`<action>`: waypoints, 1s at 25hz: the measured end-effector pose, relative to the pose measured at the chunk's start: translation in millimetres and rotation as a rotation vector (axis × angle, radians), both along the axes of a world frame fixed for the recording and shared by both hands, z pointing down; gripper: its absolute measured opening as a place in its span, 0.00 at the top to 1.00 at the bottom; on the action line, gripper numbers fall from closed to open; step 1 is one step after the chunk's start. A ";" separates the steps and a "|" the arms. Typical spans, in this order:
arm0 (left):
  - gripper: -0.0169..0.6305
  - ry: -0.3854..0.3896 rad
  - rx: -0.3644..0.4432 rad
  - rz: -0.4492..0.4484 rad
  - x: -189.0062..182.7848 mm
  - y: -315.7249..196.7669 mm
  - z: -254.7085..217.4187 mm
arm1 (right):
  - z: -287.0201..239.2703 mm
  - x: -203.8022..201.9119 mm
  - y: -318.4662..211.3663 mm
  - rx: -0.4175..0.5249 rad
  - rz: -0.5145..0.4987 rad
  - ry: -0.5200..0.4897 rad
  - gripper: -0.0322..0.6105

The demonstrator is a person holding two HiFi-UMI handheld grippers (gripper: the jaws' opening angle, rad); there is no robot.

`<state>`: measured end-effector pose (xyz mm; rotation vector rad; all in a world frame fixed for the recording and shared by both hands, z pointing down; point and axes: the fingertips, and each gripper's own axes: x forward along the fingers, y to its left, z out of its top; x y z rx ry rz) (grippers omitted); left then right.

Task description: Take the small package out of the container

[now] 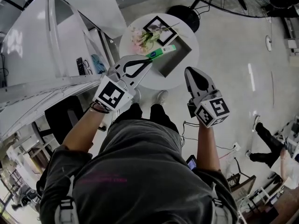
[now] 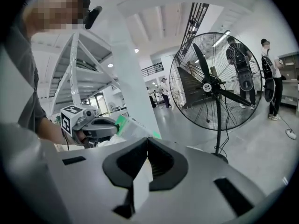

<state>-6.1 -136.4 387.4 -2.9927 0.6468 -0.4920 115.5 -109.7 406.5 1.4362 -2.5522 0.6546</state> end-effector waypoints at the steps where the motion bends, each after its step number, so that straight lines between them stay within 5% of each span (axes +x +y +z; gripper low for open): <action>1: 0.94 0.012 0.005 -0.003 -2.8 -0.8 -5.2 | -4.3 -2.2 -0.8 0.010 0.001 0.001 0.92; 17: 0.94 0.132 0.022 -0.049 -40.8 -10.0 -46.8 | -50.0 -38.7 -10.1 0.118 -0.014 0.037 0.92; 25: 0.94 0.202 -0.067 -0.108 -54.9 -8.8 -67.9 | -65.3 -46.8 -9.4 0.151 -0.025 0.055 0.92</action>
